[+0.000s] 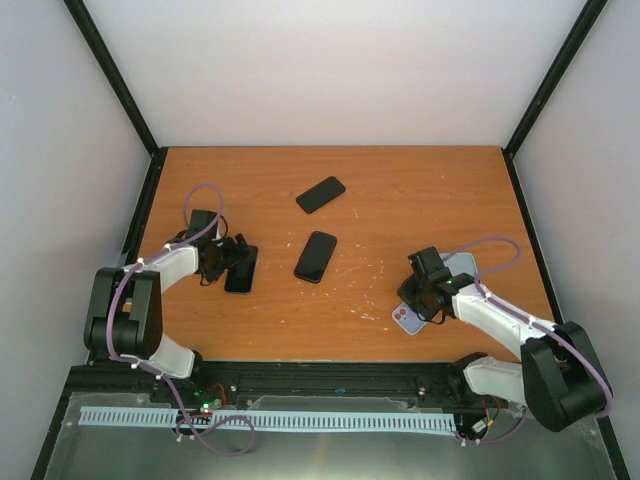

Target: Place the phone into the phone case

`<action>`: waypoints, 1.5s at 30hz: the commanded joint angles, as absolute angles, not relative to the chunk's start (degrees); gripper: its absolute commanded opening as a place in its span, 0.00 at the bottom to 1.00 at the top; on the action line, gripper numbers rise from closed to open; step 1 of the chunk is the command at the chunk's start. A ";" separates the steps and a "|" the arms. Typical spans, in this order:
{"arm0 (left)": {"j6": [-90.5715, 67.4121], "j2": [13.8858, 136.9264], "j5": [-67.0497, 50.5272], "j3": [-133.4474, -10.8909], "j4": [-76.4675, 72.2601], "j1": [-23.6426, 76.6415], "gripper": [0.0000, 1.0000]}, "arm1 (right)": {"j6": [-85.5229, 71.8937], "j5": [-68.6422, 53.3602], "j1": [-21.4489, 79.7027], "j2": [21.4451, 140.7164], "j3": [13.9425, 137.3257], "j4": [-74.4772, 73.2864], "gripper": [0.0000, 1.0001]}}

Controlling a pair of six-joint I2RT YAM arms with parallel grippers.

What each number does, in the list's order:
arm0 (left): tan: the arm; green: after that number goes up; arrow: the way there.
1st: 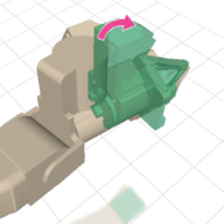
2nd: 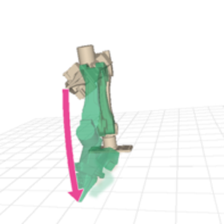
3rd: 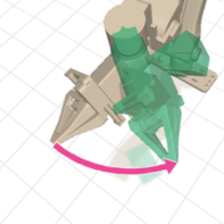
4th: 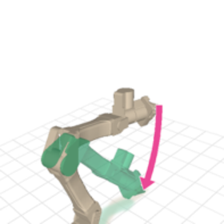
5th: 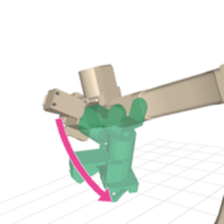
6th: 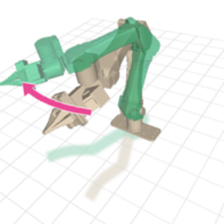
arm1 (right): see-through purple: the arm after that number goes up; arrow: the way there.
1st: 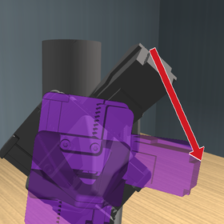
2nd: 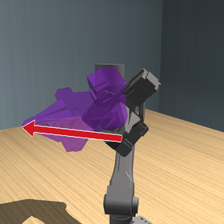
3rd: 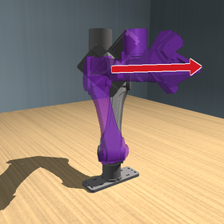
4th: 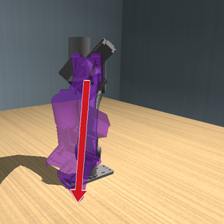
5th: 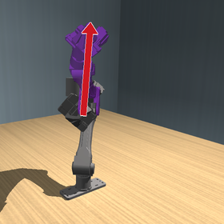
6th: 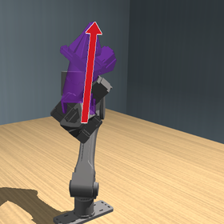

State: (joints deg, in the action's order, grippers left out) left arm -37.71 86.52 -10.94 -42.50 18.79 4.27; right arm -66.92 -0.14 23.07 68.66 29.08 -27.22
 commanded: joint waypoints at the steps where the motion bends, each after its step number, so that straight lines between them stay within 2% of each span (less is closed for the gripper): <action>1: -35.51 87.98 -9.10 -44.49 19.57 3.82 1.00 | -66.27 -2.20 27.93 65.24 30.20 -27.34 0.03; 8: -35.38 90.46 -10.45 -45.17 19.98 3.93 0.97 | -63.57 -1.83 36.24 70.37 33.98 -23.82 0.03; 13: -34.83 90.17 -9.31 -45.59 21.20 4.31 0.96 | -57.73 -6.91 39.07 79.14 37.62 -17.71 0.03; 17: -34.01 90.91 -7.11 -46.19 22.35 5.98 0.96 | -52.80 -15.86 40.34 84.88 38.37 -8.05 0.03; 24: -33.35 92.17 -2.46 -48.22 25.66 9.45 0.94 | -45.27 -17.37 41.56 91.13 42.32 -9.16 0.04; 30: -31.49 92.67 -3.47 -48.21 26.24 11.33 0.99 | -41.76 -16.98 41.75 90.23 42.23 -10.54 0.19; 36: -31.55 93.42 -3.23 -48.27 28.65 13.55 0.99 | -38.77 -15.48 41.79 84.06 41.26 -10.33 0.54; 38: -31.57 93.26 -2.91 -47.93 29.12 13.69 0.97 | -38.34 -14.57 41.75 81.16 39.96 -9.25 0.63; 41: -31.75 93.42 -3.97 -47.76 29.70 13.98 0.94 | -38.11 -12.67 41.70 77.60 39.02 -9.40 0.83; 45: -32.85 93.25 -3.49 -48.32 30.61 16.50 0.92 | -38.13 -10.22 41.56 74.86 38.80 -10.64 0.90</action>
